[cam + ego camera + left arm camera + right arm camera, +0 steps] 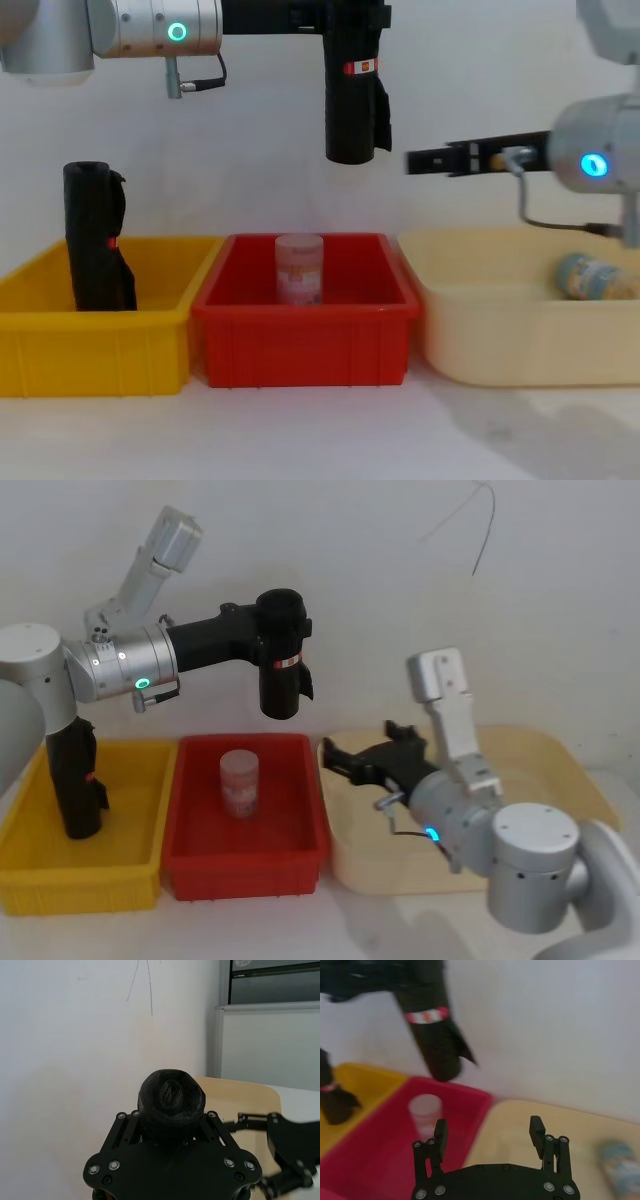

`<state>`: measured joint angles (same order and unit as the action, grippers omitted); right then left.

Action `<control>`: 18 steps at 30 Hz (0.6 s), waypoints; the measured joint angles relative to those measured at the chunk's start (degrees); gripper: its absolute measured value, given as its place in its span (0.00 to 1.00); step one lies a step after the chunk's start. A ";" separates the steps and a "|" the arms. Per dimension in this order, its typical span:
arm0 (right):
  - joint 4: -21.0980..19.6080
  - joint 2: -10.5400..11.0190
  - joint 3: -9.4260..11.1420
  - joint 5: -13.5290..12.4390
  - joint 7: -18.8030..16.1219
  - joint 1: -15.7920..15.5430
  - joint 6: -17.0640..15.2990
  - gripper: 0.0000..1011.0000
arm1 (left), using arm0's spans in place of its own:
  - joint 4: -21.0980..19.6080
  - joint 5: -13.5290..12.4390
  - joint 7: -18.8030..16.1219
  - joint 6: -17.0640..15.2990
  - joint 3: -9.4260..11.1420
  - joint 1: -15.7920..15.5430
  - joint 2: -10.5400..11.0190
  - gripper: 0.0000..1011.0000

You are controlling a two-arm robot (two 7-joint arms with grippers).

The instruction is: Pick up the garbage bag with the one hand and transfer it to the other hand.

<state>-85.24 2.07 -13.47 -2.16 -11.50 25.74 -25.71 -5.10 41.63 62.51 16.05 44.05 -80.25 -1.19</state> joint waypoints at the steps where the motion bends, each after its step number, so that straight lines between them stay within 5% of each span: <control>1: 0.00 0.00 0.00 0.00 0.00 0.00 0.00 0.99 | 0.00 0.00 0.00 0.00 0.00 0.00 0.00 0.37; 18: 5.84 -4.62 -2.84 -1.52 -0.28 3.54 4.80 0.99 | 0.08 0.01 0.03 0.02 0.02 -0.05 -0.02 0.37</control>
<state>-79.40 -2.56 -16.31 -3.67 -11.78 29.28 -20.92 -5.02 41.65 62.55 16.07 44.06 -80.30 -1.21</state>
